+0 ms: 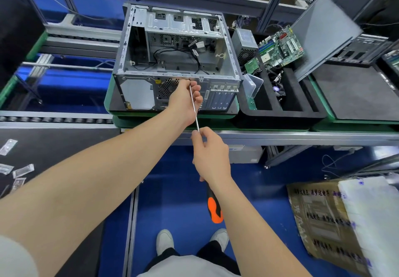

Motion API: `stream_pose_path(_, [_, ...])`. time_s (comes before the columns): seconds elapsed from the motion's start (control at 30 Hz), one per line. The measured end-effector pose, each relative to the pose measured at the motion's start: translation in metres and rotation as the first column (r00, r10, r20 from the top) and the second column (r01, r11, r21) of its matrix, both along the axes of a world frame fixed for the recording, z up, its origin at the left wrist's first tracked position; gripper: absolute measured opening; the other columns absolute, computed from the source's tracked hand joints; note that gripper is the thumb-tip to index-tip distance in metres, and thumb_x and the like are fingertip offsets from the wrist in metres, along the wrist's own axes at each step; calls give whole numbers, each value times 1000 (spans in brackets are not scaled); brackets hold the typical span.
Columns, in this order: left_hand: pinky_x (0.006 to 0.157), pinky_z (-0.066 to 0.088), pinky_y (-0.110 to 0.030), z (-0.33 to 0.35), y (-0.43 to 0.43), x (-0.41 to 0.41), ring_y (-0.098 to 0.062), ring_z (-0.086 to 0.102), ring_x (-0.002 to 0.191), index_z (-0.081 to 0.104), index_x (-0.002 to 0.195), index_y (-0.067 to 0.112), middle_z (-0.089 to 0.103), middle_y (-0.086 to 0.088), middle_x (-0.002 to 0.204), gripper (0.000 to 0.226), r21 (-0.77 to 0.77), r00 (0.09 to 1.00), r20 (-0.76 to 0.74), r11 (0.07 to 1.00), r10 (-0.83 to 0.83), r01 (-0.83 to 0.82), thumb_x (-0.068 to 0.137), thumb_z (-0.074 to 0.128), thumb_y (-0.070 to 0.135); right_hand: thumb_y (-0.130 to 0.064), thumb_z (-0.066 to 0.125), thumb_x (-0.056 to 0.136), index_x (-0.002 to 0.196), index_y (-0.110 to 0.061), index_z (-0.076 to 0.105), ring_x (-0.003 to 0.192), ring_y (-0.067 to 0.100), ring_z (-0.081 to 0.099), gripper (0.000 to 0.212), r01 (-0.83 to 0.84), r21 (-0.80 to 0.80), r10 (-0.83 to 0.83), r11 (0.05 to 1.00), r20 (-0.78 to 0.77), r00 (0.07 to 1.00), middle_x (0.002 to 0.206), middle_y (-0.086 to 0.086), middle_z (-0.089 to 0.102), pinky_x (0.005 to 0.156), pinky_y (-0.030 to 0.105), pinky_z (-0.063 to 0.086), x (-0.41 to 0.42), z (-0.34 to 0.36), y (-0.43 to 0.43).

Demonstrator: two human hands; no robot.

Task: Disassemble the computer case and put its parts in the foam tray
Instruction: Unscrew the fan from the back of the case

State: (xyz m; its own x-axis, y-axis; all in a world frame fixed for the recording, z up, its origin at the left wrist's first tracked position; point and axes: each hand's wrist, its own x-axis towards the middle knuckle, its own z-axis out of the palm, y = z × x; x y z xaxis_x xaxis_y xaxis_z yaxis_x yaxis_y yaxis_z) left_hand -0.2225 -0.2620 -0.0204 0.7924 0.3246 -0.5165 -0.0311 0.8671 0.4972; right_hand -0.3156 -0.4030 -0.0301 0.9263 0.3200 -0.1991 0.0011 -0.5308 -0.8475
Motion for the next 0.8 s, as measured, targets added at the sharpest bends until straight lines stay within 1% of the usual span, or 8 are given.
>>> stream_pose_path(0.07, [44, 28, -16, -2, -1, 1, -6, 37, 50, 53, 82, 14, 48, 4, 63, 29, 1, 1000, 1, 1000, 7, -7, 108, 42, 21, -41, 42, 109, 94, -25, 59, 59, 22, 56, 28, -6, 16, 6, 1000, -26, 1000, 77, 15, 64, 33, 28, 43, 0, -3, -1])
stream_pose_path(0.2, [40, 28, -17, -7, -6, 6, -5, 36, 44, 54, 84, 13, 50, 5, 57, 25, 58, 1000, -24, 998, 14, -13, 106, 44, 18, -46, 38, 111, 95, -16, 57, 58, 21, 53, 39, -12, 6, 12, 1000, -52, 999, 79, 19, 64, 33, 27, 43, -3, -14, -4])
stream_pose_path(0.3, [41, 27, -18, -10, -13, 8, -6, 36, 47, 55, 87, 11, 48, 4, 59, 23, 85, 1000, -21, 996, 3, -1, 106, 43, 18, -47, 36, 110, 93, -19, 58, 57, 19, 51, 39, 10, 27, -8, 1000, -65, 998, 74, 16, 62, 33, 30, 44, -3, -21, -6])
stream_pose_path(0.37, [43, 27, -18, -8, -18, 10, -7, 37, 49, 57, 89, 10, 49, 3, 61, 21, 114, 1000, -9, 993, -10, 11, 104, 44, 17, -47, 36, 111, 91, -22, 58, 55, 17, 50, 39, 24, 47, -22, 999, -44, 999, 69, 9, 60, 36, 31, 41, -3, -25, -9])
stream_pose_path(0.5, [45, 33, -18, 4, -29, 16, -8, 41, 51, 61, 90, 9, 55, 1, 64, 17, 163, 997, 38, 985, -72, 65, 101, 50, 16, -45, 38, 112, 88, -20, 57, 48, 14, 45, 40, 81, 146, -83, 986, 8, 997, 66, 15, 59, 43, 35, 41, -1, -29, -13])
stream_pose_path(0.57, [47, 37, -17, 14, -37, 21, -8, 43, 51, 62, 90, 9, 57, 0, 66, 18, 173, 992, 55, 980, -110, 99, 100, 52, 18, -46, 39, 111, 85, -21, 57, 46, 15, 43, 40, 127, 167, -135, 978, 37, 990, 65, 15, 59, 44, 37, 40, 3, -27, -16])
stream_pose_path(0.63, [46, 40, -17, 24, -46, 30, -8, 45, 50, 62, 89, 9, 58, 0, 66, 19, 175, 989, 64, 977, -136, 123, 101, 52, 19, -47, 40, 111, 84, -21, 55, 47, 18, 42, 40, 161, 187, -176, 969, 64, 982, 64, 16, 57, 44, 41, 39, 9, -24, -19])
stream_pose_path(0.8, [44, 39, -17, 45, -72, 58, -8, 44, 46, 60, 88, 8, 57, 0, 61, 16, 192, 983, 73, 969, -171, 155, 99, 51, 15, -45, 43, 110, 83, -20, 55, 50, 19, 41, 38, 227, 224, -257, 948, 117, 959, 60, 16, 50, 46, 40, 37, 32, -14, -40])
